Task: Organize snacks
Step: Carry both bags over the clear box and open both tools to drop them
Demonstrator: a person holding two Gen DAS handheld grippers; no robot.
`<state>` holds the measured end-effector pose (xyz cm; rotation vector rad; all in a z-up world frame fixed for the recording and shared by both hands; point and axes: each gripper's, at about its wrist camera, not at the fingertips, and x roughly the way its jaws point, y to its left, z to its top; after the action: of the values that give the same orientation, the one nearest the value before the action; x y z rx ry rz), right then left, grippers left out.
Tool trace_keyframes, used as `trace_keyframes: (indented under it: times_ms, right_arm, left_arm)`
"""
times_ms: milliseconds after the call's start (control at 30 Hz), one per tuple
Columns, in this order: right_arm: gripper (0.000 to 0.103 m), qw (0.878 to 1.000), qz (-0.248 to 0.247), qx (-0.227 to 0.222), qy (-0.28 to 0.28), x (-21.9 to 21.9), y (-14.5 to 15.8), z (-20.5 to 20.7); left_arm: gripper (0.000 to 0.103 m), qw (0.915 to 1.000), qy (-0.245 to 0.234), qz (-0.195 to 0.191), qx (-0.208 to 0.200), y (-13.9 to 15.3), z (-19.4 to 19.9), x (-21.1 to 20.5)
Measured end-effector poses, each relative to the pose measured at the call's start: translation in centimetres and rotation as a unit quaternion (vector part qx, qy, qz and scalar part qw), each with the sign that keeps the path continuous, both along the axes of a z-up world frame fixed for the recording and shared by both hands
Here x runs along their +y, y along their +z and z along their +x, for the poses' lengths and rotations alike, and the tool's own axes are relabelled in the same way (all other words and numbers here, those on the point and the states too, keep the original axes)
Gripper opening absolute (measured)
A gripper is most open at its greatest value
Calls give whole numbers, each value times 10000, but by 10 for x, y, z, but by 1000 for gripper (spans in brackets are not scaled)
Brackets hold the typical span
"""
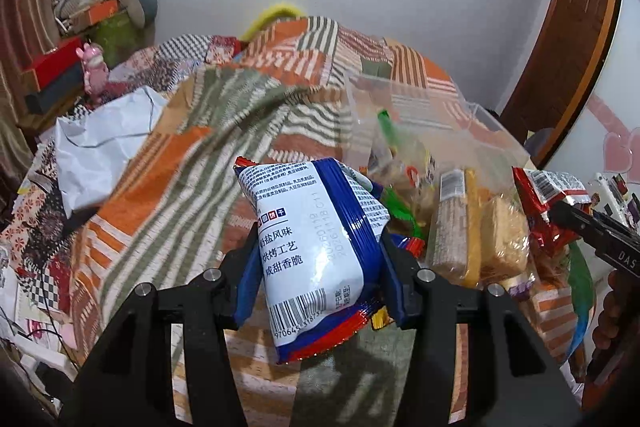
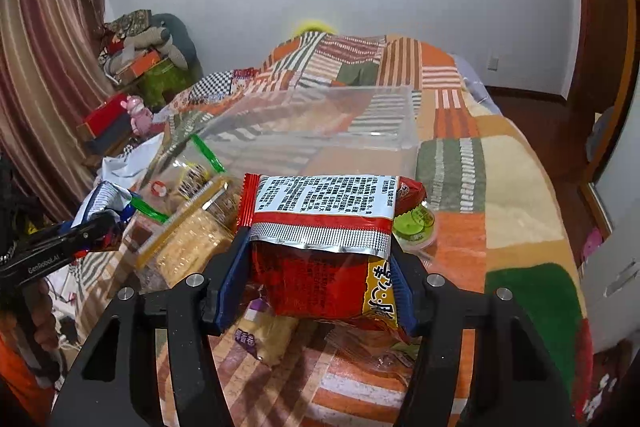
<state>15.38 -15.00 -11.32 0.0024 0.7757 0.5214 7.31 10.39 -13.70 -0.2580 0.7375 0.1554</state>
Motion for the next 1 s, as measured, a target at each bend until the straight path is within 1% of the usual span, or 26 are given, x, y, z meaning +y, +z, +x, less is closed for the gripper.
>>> trace_keyframes:
  times_ms: [267,500,600,800,1000]
  right_arm:
    - [57,9996,117,-275,-9,-3,20,5]
    - [57,9984,181,-540,-22,0,36,16]
    - [57,9979,203,-622,-40,2,41,24]
    - [57,9973,266,-685,-64,12,45,43]
    - [57,9979,331,-547,-88,21,39,65]
  left_arm:
    - [51,9990,-145,133,-412,33,8,-7]
    - [51,9971,-338,204,-655,56,31,-17]
    - [51,9964,-438,200,-695,62,43,-21]
    - [51,9949,-576,313,-772,71,67,-30]
    - [51,9943,-697,353,-726,70,98,-34]
